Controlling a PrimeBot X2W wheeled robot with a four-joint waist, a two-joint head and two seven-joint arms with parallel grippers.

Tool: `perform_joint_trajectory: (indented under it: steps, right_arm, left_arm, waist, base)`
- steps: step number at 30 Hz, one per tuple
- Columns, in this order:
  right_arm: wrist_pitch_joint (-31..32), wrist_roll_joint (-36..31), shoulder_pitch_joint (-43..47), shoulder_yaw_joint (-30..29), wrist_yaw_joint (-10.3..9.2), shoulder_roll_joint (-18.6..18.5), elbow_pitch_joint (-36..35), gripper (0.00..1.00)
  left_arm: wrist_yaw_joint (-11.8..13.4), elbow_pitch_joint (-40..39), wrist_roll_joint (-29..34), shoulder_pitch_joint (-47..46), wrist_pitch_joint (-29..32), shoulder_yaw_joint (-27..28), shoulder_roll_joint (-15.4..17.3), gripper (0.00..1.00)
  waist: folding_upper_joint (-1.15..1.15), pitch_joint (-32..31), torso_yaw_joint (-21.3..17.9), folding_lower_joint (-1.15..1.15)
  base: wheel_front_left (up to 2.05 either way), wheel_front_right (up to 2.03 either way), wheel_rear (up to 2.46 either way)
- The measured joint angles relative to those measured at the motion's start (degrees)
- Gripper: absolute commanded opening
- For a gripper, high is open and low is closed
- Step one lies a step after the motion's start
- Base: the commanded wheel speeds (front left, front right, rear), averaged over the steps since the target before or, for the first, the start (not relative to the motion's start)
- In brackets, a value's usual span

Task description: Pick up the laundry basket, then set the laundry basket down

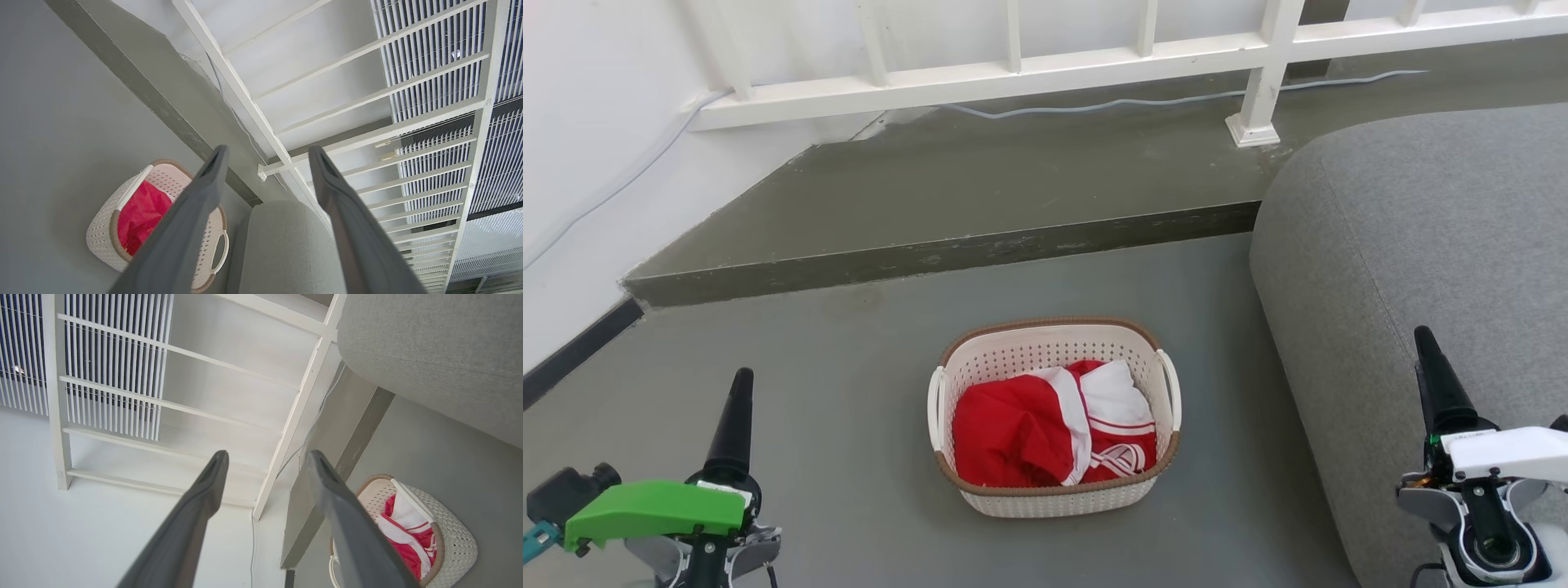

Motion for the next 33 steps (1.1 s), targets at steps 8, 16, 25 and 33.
perform_joint_trajectory:
  steps: [8, 16, 25, 33]
  right_arm:
    - [-1.36, -7.59, -0.57, 1.93, -1.02, -1.70, -1.00, 1.00]
    - [-2.88, -16.66, -1.15, 4.32, -3.09, -3.48, -1.99, 1.00]
    - [-4.23, -26.76, -1.30, 7.87, -5.58, -5.17, -2.46, 1.00]
    - [-5.80, -33.67, -1.31, 10.51, -7.11, -5.50, -2.25, 1.00]
  left_arm:
    - [0.00, -0.25, 8.38, -0.21, -1.04, -1.79, 1.18, 1.00]
    - [0.84, -1.67, 17.18, -0.79, -2.70, -3.31, 2.25, 1.00]
    - [2.07, -2.13, 26.09, -0.94, -4.19, -6.13, 2.52, 1.00]
    - [3.59, -2.00, 32.64, -0.94, -5.78, -8.01, 2.54, 1.00]
  waist:
    - [0.00, -0.08, -0.08, 0.00]
    - [0.00, -0.12, -0.09, 0.00]
    - [0.00, -0.05, -0.03, 0.00]
    - [0.00, -0.06, -0.02, 0.00]
  base:
    - [0.00, 0.00, 0.00]
    - [0.00, 0.00, 0.00]
    - [0.00, 0.00, 0.00]
    - [0.00, 0.00, 0.00]
